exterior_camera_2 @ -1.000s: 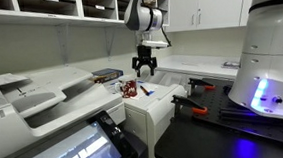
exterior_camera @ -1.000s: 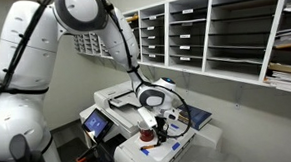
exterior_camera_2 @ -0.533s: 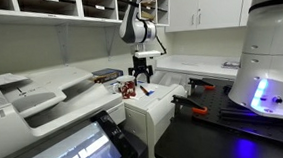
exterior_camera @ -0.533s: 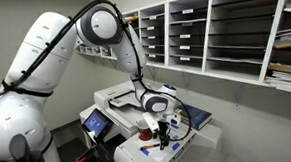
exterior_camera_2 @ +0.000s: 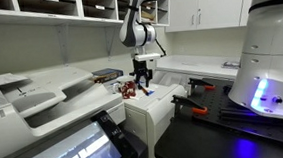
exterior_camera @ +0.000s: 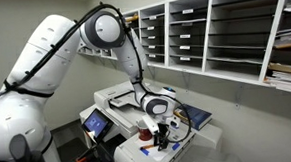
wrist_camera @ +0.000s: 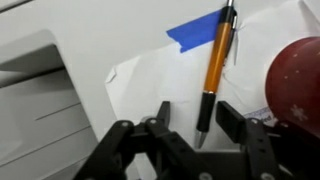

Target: Pick the marker and put it in the cup

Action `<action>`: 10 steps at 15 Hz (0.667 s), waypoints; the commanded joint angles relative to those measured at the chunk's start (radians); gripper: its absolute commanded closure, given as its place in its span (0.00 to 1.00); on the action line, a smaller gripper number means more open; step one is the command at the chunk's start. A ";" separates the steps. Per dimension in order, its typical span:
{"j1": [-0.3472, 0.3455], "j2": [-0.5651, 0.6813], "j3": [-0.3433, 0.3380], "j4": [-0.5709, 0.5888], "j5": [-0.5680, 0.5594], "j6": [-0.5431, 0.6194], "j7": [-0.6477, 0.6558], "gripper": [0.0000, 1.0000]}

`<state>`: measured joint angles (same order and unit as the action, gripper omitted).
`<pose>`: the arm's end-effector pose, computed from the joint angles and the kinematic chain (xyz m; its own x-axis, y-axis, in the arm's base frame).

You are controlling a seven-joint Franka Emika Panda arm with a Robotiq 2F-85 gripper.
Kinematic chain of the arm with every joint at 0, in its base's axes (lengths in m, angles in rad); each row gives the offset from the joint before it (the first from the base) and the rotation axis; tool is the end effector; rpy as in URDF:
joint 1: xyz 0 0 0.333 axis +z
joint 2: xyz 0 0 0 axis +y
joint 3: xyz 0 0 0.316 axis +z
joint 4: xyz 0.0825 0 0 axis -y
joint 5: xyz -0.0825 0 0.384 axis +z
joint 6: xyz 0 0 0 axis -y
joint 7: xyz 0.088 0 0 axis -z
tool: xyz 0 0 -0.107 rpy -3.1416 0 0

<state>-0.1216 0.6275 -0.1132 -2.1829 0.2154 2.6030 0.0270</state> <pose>0.5034 -0.1306 0.0835 0.8857 -0.4204 -0.1969 -0.4288 -0.9034 0.0001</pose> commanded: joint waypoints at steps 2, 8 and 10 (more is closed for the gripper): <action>0.010 -0.017 -0.010 -0.003 -0.049 -0.029 0.030 0.84; -0.006 -0.054 -0.005 -0.014 -0.098 -0.075 -0.006 0.97; -0.043 -0.098 0.022 -0.035 -0.087 -0.054 -0.076 0.97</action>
<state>-0.1262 0.6023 -0.1159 -2.1847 0.1396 2.5680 0.0152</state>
